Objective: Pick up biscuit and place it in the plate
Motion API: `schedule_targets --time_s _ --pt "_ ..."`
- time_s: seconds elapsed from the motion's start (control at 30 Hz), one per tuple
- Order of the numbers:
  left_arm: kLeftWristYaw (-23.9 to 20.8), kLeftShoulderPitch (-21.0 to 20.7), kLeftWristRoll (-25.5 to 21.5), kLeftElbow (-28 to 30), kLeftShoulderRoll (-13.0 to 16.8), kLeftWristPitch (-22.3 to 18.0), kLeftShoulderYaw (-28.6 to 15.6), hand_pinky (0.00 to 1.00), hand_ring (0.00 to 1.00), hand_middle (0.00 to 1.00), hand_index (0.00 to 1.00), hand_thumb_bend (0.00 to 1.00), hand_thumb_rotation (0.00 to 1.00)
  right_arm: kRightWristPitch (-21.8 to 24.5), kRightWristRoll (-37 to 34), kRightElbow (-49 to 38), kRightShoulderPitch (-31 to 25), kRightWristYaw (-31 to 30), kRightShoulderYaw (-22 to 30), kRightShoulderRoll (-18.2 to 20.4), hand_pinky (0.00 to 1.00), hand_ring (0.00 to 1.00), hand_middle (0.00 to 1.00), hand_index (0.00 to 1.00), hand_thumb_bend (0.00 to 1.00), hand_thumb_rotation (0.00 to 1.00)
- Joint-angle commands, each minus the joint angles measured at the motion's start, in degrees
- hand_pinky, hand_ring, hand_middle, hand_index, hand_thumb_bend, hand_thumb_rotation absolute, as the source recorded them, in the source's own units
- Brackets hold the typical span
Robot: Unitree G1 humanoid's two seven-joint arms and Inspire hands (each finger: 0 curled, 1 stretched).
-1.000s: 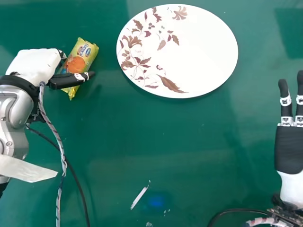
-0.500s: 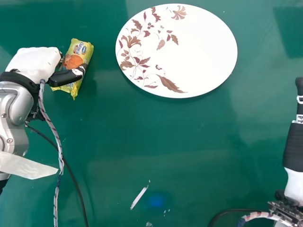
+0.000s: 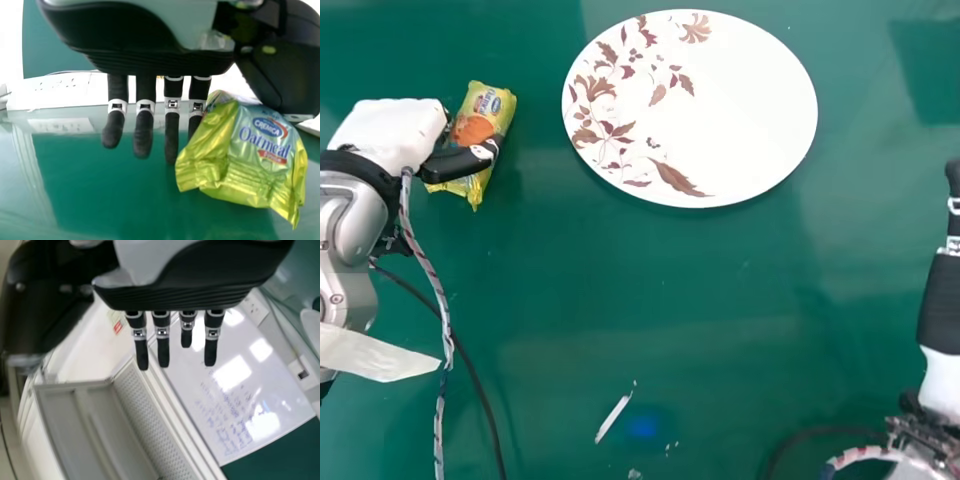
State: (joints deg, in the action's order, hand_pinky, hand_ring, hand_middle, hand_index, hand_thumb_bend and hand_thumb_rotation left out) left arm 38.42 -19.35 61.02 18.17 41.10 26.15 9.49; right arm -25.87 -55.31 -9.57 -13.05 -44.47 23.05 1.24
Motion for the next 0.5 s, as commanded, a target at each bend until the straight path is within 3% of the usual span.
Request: schedule_targets --time_s 0.0,0.3,0.47 --pt "3.1 3.6 0.2 2.8 -1.3 1.2 0.3 0.21 0.2 0.28 0.48 0.51 0.13 -2.4 -2.7 21.0 7.1 -7.1 4.8 0.0 0.8 0.89 0.86 0.84 0.95 0.44" --pt "1.2 5.7 -1.5 10.2 -0.9 -0.1 -3.6 0.2 0.19 0.27 0.48 0.51 0.13 -2.5 -0.7 23.9 9.5 -9.8 8.2 0.7 0.69 0.8 0.79 0.78 0.94 0.49" --pt "2.2 6.2 -2.2 13.4 -0.9 0.1 -5.1 0.2 0.19 0.27 0.47 0.51 0.13 -2.6 0.1 25.1 10.5 -11.1 9.6 1.3 0.71 0.81 0.79 0.79 0.95 0.51"
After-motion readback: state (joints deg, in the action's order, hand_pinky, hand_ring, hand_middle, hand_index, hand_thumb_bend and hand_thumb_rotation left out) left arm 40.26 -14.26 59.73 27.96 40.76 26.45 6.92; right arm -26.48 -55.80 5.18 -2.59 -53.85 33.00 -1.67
